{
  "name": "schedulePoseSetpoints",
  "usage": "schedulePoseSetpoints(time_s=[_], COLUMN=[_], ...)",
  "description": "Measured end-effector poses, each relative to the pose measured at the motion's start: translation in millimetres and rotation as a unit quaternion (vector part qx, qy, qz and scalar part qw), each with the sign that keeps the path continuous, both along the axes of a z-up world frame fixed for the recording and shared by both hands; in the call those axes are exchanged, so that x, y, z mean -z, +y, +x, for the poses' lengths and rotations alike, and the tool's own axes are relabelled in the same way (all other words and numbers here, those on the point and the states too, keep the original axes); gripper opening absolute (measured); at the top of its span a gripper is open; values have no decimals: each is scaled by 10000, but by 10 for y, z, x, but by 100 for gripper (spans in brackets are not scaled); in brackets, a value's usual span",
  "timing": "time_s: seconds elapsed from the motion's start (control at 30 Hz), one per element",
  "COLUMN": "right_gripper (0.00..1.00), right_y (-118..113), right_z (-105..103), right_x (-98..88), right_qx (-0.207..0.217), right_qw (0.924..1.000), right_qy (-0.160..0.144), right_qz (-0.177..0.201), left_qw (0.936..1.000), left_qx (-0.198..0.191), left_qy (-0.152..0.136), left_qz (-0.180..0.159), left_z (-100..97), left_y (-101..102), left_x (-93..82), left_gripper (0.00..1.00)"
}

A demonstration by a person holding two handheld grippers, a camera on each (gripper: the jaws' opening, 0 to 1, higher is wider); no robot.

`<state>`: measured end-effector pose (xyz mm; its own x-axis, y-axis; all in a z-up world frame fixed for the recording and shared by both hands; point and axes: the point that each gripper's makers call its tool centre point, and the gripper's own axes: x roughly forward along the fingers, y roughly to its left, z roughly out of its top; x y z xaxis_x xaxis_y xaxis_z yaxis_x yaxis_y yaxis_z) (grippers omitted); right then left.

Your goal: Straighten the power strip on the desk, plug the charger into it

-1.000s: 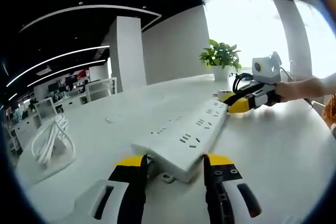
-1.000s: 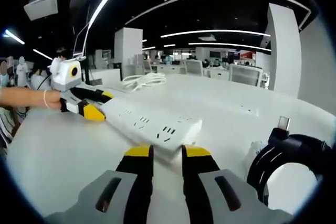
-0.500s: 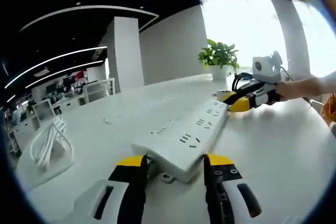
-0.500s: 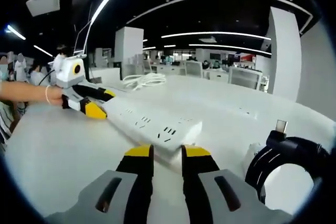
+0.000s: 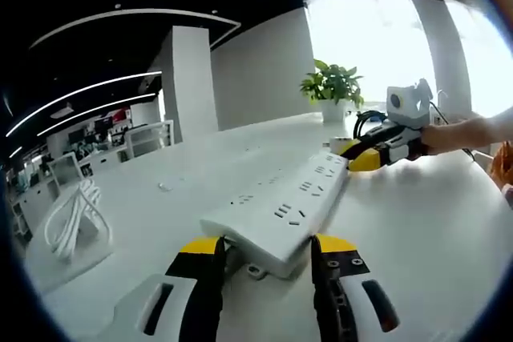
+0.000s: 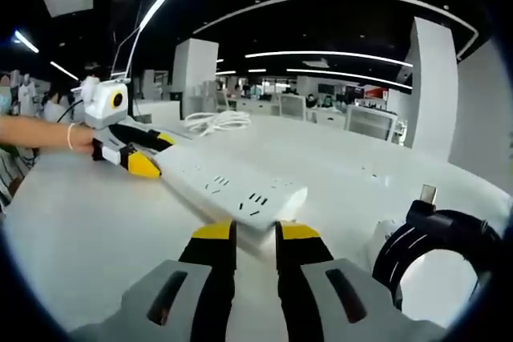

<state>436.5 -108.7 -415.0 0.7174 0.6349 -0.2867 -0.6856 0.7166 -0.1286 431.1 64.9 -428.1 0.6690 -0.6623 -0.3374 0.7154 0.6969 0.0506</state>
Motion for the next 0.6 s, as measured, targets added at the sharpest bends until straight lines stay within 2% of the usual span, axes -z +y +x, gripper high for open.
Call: schedulePoseSetpoints(time_s=[0.6], right_gripper=[18], right_y=[-9], right_z=[4], right_x=[-1], right_qx=[43], right_qw=[10000], right_qy=[-18], right_qz=[20], left_qw=[9998], left_qx=[127], left_qy=[-14], left_qz=[154], left_z=[26], left_y=[-3], left_x=[4], left_gripper=[43])
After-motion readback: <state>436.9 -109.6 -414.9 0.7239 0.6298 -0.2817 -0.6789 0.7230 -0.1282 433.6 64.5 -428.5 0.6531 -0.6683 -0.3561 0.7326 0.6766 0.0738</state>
